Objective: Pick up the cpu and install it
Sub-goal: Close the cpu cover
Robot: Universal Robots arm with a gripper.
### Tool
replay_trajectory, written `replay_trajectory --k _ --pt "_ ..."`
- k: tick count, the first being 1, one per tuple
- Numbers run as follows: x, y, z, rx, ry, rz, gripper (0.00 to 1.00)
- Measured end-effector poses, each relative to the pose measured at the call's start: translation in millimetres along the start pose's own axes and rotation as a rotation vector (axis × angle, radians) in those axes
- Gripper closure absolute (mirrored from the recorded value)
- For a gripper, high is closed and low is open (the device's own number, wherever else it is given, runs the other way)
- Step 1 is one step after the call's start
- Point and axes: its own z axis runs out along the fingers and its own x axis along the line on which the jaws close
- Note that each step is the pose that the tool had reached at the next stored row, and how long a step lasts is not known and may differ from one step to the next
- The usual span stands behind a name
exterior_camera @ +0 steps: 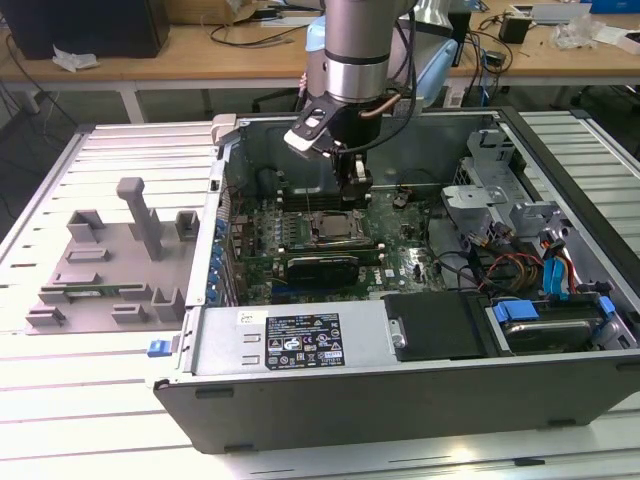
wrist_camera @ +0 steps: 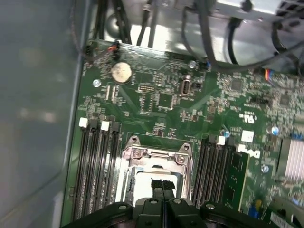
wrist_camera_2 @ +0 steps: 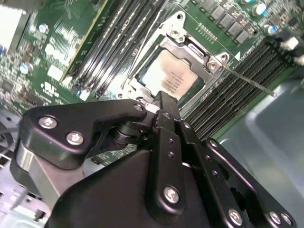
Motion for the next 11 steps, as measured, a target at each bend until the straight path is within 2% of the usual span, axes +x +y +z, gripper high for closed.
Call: replay_trajectory --k 4,6,8,11 --pt "0.0 0.0 0.2 -0.0059 -0.0019 -0.082 0.89" --pt "0.0 0.0 0.2 -0.0110 -0.0038 -0.155 0.89" --pt "0.0 0.0 0.2 -0.0140 -0.0047 -0.196 0.89" --pt "0.0 0.0 0.3 -0.0207 -0.0071 -0.291 0.89"
